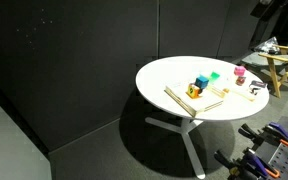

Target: Put the blue block on the table

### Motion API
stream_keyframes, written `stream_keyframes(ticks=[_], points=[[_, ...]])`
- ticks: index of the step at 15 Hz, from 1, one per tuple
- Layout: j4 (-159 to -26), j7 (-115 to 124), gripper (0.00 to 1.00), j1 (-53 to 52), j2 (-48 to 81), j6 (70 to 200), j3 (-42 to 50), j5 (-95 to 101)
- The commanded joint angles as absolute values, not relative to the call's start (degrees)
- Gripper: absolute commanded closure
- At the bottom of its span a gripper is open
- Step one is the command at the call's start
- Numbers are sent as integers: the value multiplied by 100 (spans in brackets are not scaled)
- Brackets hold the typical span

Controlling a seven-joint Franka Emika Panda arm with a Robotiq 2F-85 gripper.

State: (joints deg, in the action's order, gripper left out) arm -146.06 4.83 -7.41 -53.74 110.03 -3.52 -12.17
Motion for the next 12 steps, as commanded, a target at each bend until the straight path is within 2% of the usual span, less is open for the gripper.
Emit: stream_keyframes(ticks=[1, 12], points=[[-14587, 439, 0, -674, -5377, 10983, -392, -1263], [-14585, 570, 0, -338, -5351, 11088, -387, -1054]])
